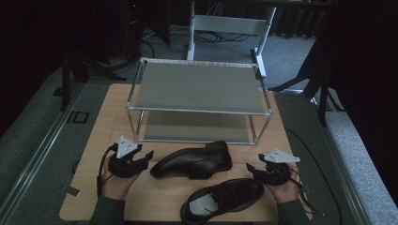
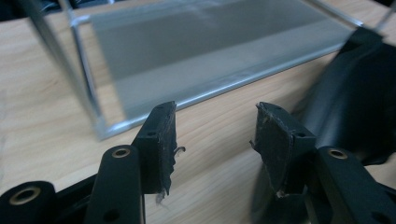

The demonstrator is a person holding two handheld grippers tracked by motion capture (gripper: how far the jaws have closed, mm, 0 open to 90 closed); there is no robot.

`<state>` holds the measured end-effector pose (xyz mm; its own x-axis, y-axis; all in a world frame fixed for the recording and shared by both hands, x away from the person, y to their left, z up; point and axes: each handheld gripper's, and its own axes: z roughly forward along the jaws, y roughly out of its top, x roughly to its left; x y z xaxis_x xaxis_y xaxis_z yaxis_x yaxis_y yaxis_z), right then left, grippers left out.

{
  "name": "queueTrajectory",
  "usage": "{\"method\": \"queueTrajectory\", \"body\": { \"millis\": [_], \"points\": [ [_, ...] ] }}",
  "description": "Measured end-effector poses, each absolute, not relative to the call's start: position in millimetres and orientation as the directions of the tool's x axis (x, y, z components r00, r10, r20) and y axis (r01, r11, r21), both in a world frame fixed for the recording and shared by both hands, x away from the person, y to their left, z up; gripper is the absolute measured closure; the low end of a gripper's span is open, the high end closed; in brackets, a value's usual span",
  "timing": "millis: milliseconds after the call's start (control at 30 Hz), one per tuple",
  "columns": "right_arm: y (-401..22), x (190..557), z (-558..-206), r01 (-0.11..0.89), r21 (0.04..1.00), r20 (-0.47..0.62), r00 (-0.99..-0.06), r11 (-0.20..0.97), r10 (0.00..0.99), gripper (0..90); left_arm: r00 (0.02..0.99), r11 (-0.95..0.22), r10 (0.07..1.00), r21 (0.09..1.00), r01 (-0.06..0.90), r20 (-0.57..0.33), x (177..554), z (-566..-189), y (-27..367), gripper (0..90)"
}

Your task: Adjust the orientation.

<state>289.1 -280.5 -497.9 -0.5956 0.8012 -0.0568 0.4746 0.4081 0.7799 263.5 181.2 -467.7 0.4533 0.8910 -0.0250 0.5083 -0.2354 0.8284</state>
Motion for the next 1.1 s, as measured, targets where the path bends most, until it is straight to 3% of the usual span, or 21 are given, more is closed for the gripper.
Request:
{"method": "queueTrajectory", "body": {
  "millis": [133,600,833,1100],
  "points": [
    [-284,269,-493,0.464,0.779,-0.084,-0.589,0.421,0.804,28.9,0.499,-0.273,0.867,0.833,0.482,-0.005,257,-458,169,49.0],
    [-308,214,-500,0.482,0.754,-0.085,-0.602,0.447,0.794,23.8,0.698,-0.388,0.716,0.815,0.431,-0.029,214,-467,142,46.2],
    [-308,213,-513,0.510,0.728,-0.068,-0.610,0.457,0.789,23.4,0.767,-0.423,0.635,0.788,0.448,-0.095,195,-487,143,43.0],
    [-308,213,-514,0.506,0.727,-0.074,-0.615,0.464,0.785,23.3,0.843,-0.510,0.526,0.750,0.422,-0.117,183,-504,125,31.4]
  ]
}}
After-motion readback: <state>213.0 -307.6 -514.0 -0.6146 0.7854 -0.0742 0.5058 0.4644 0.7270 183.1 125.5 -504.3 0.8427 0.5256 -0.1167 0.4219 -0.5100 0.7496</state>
